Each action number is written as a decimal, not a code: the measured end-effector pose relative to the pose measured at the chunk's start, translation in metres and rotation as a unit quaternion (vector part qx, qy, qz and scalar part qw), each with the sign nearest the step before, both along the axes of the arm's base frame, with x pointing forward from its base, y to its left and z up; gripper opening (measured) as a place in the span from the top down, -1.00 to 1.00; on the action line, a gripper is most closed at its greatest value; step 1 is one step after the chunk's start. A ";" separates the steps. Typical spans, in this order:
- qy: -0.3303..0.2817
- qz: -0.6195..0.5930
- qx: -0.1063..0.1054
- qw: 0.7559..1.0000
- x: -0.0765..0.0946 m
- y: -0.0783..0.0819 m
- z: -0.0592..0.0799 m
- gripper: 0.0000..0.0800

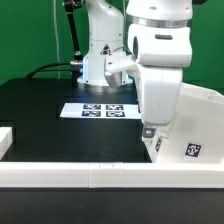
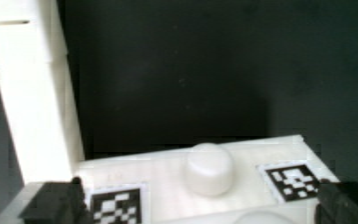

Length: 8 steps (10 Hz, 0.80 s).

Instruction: Assemble drawer

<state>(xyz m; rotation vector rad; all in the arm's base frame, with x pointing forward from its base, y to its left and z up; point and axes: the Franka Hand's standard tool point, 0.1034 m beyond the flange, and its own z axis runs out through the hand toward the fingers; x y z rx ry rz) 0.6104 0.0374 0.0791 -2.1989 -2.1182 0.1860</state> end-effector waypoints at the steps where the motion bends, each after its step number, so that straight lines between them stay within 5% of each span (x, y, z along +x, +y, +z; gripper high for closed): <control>1: -0.003 0.000 0.000 1.000 0.002 0.004 0.002 -0.62; 4: -0.001 0.002 -0.007 1.000 0.003 0.004 0.023 -0.62; 8: -0.023 0.062 0.003 0.998 0.003 -0.058 0.012 -0.62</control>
Offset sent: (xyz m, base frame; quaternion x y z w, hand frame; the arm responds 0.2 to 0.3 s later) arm 0.0030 -0.0046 0.0405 0.0162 -0.0477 0.0065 0.9987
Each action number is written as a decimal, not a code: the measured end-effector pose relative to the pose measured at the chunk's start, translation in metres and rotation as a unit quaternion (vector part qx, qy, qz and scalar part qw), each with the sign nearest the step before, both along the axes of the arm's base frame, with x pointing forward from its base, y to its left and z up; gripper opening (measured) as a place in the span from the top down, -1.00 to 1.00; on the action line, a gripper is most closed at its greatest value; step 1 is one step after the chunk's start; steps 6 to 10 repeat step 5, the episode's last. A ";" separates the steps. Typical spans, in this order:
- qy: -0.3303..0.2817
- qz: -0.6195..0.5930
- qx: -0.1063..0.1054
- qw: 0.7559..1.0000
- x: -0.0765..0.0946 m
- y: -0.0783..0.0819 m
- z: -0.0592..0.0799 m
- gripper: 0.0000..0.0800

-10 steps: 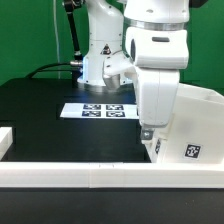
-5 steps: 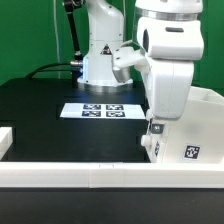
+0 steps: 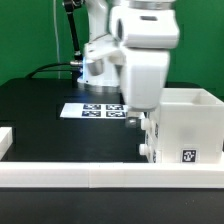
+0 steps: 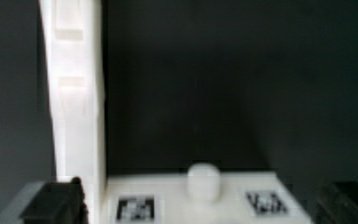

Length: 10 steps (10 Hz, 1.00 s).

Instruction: Assemble drawer

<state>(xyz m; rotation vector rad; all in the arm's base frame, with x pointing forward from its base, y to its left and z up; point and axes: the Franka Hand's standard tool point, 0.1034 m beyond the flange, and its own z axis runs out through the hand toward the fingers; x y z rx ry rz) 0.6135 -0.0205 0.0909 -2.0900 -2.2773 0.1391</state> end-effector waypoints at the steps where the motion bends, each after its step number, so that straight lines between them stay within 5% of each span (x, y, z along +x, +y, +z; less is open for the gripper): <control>1: -0.014 0.000 0.001 1.000 0.003 -0.009 0.005 -0.62; 10: -0.025 -0.002 0.001 1.000 0.004 -0.012 0.009 -0.62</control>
Offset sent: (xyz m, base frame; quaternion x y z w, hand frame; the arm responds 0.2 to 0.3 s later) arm 0.0000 0.0000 0.0000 0.0000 0.0000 0.0000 1.0000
